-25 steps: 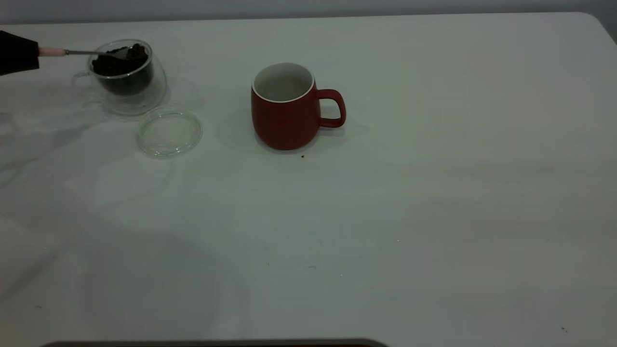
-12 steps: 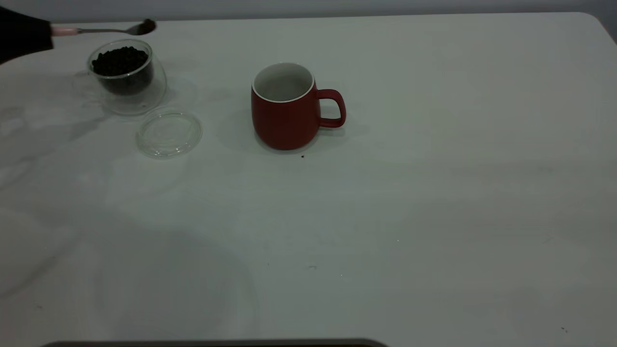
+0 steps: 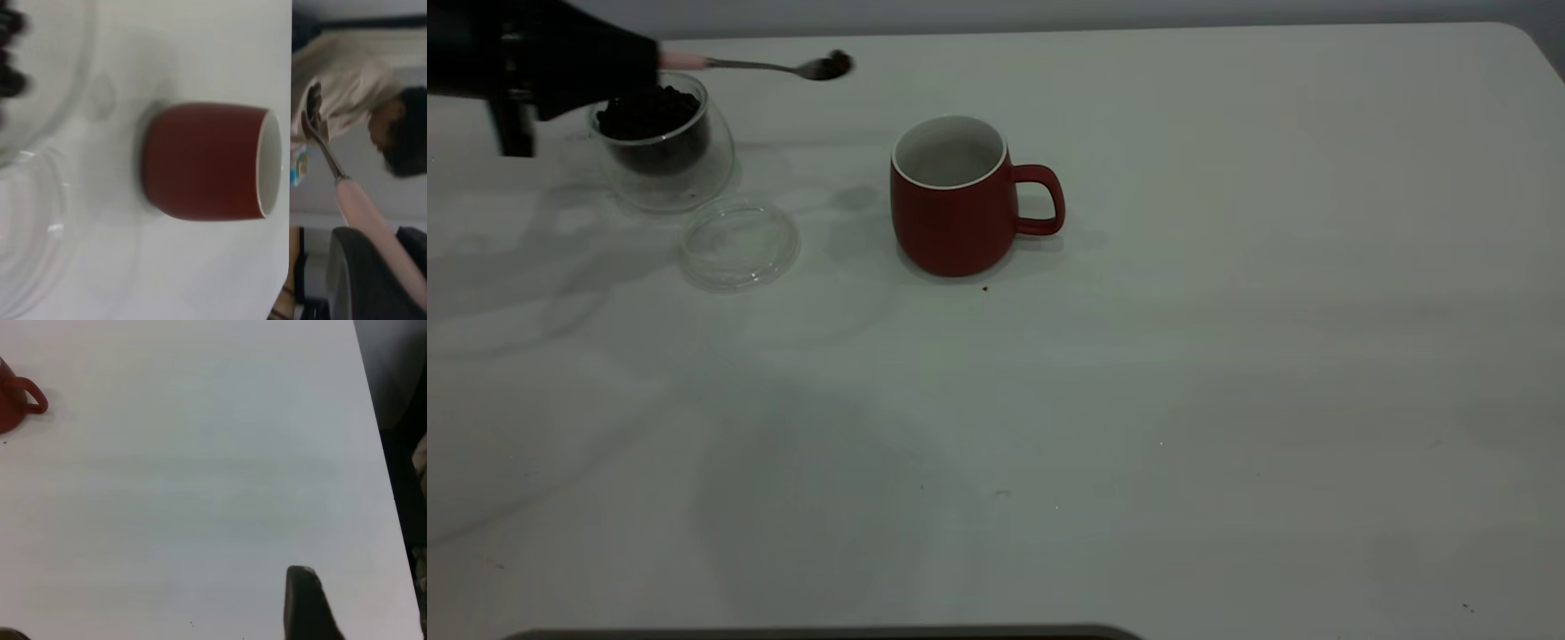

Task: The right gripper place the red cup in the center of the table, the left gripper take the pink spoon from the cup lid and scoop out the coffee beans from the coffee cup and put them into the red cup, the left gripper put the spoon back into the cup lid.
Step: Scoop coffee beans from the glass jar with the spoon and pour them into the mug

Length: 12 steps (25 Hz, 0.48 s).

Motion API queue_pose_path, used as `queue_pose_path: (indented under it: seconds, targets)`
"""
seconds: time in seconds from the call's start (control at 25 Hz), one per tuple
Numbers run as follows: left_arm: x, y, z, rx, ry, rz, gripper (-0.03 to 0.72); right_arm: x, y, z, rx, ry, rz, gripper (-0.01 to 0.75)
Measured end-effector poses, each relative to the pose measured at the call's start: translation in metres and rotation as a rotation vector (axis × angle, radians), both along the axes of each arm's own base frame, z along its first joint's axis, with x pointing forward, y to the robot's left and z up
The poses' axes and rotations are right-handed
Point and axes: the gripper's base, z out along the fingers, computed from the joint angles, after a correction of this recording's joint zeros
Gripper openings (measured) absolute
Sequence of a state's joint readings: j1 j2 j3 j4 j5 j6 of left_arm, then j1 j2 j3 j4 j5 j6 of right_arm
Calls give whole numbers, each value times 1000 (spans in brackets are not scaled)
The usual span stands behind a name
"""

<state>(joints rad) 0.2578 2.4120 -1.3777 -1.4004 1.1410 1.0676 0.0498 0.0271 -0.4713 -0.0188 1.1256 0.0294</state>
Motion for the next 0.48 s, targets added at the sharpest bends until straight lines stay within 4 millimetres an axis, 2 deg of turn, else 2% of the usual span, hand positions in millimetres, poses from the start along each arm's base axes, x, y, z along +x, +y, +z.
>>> queue_pose_path:
  seconds: [0.28,0.48]
  targets:
    - [0,-44,-2,35,-39,-123,127,0,0,0,1,0,0,436]
    - [3,-49,-7,106,-99,-128,127,0,0,0,0,0,0,436]
